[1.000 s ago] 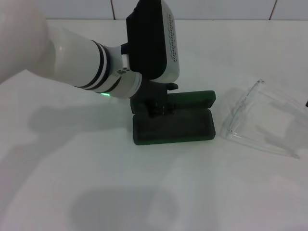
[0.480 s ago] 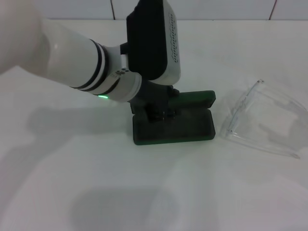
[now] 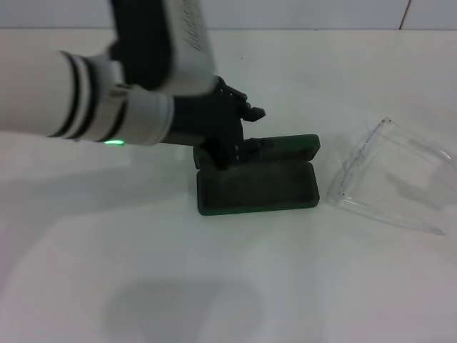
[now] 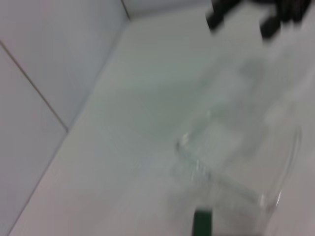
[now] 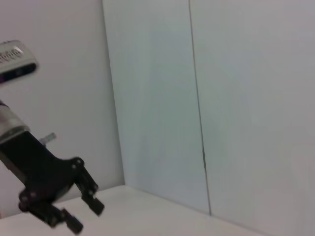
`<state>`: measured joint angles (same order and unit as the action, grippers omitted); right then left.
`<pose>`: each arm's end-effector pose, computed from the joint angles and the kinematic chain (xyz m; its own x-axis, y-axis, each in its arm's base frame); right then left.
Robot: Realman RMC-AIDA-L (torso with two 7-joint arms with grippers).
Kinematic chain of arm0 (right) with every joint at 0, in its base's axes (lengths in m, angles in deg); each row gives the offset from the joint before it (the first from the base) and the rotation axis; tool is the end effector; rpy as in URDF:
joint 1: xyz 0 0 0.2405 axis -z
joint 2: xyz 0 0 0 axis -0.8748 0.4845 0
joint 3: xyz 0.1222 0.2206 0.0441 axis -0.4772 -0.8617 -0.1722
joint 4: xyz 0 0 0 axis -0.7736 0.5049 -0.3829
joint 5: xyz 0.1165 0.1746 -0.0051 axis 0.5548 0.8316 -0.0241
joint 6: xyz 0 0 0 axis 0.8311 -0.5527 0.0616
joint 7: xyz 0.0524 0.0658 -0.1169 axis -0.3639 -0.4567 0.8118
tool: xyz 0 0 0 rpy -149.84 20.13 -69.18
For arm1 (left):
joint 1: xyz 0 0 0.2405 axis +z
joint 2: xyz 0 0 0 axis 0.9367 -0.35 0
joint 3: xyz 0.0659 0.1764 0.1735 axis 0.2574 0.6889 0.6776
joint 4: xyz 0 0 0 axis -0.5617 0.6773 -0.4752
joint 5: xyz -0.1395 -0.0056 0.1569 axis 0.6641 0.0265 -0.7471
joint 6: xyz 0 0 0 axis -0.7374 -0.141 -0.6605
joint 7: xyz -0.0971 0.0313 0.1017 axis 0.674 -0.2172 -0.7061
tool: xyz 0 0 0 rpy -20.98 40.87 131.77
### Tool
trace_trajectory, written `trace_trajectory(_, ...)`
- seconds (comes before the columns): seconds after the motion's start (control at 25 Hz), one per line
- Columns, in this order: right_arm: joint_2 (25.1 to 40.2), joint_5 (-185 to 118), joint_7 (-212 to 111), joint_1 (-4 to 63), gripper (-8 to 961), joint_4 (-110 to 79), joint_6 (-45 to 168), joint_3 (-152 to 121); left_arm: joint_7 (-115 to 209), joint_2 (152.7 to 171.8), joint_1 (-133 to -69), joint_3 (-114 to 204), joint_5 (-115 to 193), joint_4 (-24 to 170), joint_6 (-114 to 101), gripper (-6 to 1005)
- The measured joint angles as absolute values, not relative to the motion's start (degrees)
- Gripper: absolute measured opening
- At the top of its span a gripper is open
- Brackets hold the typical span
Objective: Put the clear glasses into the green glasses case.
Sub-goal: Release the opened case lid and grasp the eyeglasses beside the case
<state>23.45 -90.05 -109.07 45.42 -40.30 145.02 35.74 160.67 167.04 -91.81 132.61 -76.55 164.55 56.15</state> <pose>0.3279 0.2871 0.1001 0.7166 -0.0813 -0.6927 -0.4692 -0.7910 -0.3926 -0.1087 0.3232 -0.0233 0.9982 -0.0579 0.0138 -0.0494 -0.9356 -0.3495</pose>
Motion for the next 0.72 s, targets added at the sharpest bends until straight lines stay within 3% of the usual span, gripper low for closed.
trace_trajectory(0.36, 23.22, -101.5, -122.3, 42.5, 819, -48.6, 142.6, 35.7, 150.0, 166.97, -82.5, 123.0, -53.5, 158.9, 60.4, 316)
trace_trajectory(0.72, 23.01, -114.9, -142.3, 39.1, 817, -59.2, 143.5, 35.1, 139.6, 166.92, -81.8, 106.9, -41.4, 140.0, 74.3, 218)
